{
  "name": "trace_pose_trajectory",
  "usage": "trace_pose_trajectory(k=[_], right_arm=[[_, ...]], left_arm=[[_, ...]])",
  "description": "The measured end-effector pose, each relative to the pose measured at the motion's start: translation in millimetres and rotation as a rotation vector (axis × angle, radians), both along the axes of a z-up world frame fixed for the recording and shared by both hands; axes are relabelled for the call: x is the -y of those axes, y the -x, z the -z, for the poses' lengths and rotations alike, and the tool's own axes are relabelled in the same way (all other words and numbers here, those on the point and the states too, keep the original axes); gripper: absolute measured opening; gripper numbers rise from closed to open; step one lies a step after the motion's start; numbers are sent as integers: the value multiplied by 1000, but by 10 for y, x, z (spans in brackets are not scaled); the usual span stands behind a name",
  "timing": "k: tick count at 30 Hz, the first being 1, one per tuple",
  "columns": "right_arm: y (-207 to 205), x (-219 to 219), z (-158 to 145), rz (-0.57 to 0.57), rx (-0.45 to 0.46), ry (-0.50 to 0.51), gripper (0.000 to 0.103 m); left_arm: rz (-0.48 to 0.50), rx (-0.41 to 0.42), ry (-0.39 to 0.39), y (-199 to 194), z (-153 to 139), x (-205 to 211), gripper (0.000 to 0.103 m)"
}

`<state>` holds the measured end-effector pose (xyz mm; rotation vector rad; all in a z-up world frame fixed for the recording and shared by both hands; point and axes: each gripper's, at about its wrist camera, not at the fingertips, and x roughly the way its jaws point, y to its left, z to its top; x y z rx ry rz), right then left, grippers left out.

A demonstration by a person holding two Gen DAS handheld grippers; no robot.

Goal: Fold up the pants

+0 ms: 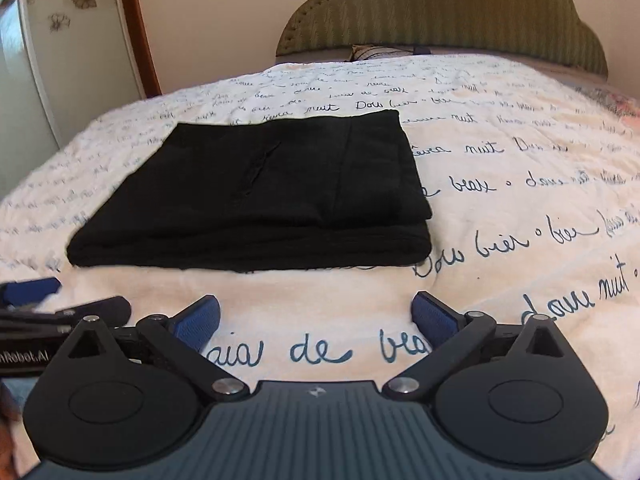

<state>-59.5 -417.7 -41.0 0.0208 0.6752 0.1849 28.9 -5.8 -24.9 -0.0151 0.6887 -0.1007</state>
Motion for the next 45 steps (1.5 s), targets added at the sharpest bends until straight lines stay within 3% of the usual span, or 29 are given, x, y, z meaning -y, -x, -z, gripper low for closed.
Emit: trace_pose_trajectory(k=[45], right_arm=[[47,6,24,-2,20,5,103]], left_arm=[[-5,7,4,0,61,-32,103]])
